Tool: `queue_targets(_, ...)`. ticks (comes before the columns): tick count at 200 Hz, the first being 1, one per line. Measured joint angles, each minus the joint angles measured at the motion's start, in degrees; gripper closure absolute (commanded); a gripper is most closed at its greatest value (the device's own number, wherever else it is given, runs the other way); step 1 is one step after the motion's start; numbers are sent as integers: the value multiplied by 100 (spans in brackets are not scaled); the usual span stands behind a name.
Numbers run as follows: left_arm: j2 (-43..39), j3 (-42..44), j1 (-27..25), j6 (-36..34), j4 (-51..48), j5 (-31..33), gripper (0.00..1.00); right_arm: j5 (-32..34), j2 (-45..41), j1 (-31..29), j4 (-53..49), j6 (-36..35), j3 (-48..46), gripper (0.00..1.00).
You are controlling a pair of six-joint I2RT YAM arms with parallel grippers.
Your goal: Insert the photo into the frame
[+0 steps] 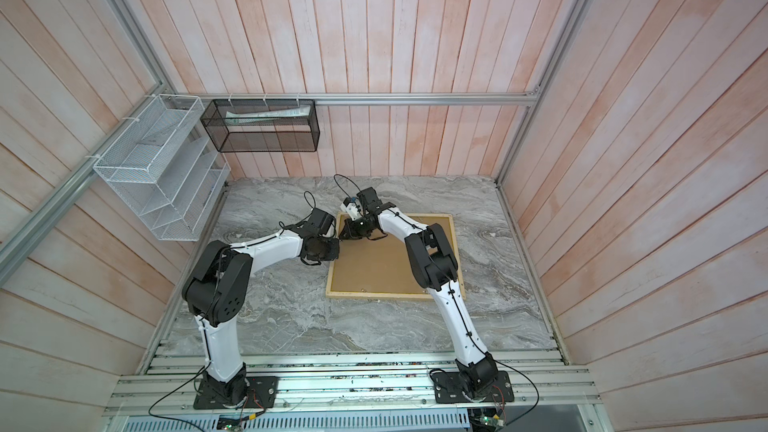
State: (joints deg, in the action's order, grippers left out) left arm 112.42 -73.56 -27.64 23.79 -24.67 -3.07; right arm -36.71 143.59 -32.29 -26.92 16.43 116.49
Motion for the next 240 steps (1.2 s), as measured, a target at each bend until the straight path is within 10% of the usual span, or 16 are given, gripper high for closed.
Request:
queue_targets(140, -13, 33, 59, 76, 70, 11, 95, 2905, -144, -769, -234, 1270, 173, 96)
queue_targets(240, -17, 48, 59, -46, 103, 28, 97, 1471, -575, -446, 1565, 407, -1261, 99)
